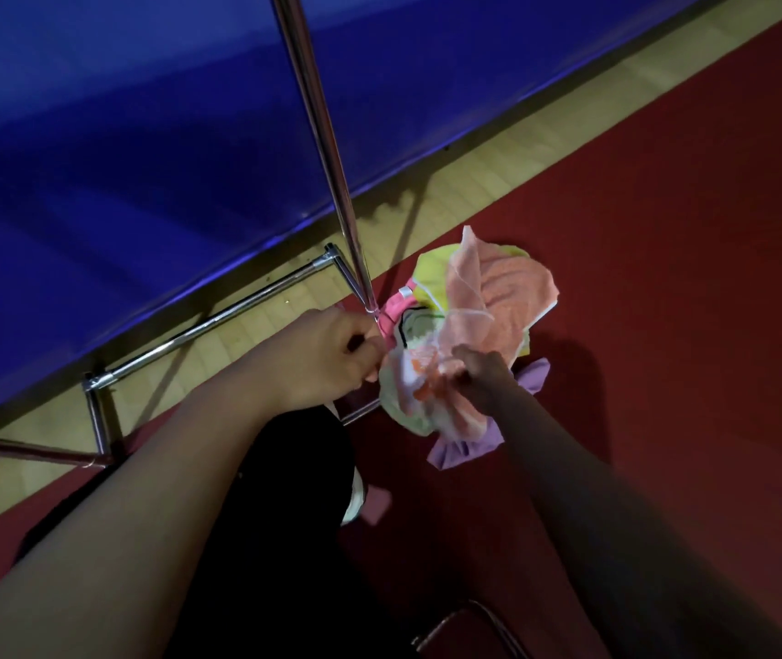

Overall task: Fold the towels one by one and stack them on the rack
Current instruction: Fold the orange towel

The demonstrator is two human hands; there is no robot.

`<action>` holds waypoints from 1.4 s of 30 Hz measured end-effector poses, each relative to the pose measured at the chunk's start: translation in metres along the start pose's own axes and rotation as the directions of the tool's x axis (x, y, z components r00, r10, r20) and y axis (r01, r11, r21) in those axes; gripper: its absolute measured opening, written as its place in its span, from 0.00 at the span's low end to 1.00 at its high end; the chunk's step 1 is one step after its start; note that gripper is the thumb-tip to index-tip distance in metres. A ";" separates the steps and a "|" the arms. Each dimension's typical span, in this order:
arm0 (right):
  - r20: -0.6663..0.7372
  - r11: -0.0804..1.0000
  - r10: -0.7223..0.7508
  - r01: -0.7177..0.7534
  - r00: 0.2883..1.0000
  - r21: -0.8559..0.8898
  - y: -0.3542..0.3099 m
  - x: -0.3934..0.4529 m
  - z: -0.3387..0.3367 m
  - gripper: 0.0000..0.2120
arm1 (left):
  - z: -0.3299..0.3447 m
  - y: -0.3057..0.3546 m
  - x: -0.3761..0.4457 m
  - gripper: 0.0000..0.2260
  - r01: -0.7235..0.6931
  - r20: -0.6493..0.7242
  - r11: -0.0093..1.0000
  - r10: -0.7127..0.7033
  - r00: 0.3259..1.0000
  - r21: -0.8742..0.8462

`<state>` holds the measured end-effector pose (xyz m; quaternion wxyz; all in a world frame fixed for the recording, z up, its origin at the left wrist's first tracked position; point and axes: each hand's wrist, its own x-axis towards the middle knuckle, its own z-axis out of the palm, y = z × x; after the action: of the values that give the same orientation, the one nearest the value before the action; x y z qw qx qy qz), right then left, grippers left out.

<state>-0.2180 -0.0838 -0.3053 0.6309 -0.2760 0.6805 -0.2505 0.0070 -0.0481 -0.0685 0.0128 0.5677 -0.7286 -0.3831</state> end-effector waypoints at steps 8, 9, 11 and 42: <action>0.163 0.897 -0.273 0.190 0.948 0.398 -0.121 -0.113 0.017 0.06 | -0.034 0.007 -0.053 0.09 -0.009 -0.295 0.976 -0.058 0.954 -0.218; 0.135 0.884 -0.366 0.298 0.921 0.360 -0.135 -0.126 0.026 0.08 | -0.043 0.008 -0.064 0.08 -0.019 -0.336 0.967 -0.070 0.939 -0.255; 0.117 0.815 -0.572 0.545 0.812 0.198 -0.166 -0.166 0.043 0.12 | -0.062 0.007 -0.089 0.07 -0.042 -0.406 0.942 -0.103 0.908 -0.333; 0.801 0.191 -0.587 0.982 0.116 -0.003 -0.166 -0.343 0.366 0.30 | -0.117 -0.160 -0.332 0.11 -0.452 -0.714 0.557 -0.598 0.364 -0.697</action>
<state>0.1746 0.0368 0.0276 0.4489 -0.8440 0.1668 -0.2414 0.3091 0.1559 0.0605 0.6626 0.6346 -0.2790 -0.2836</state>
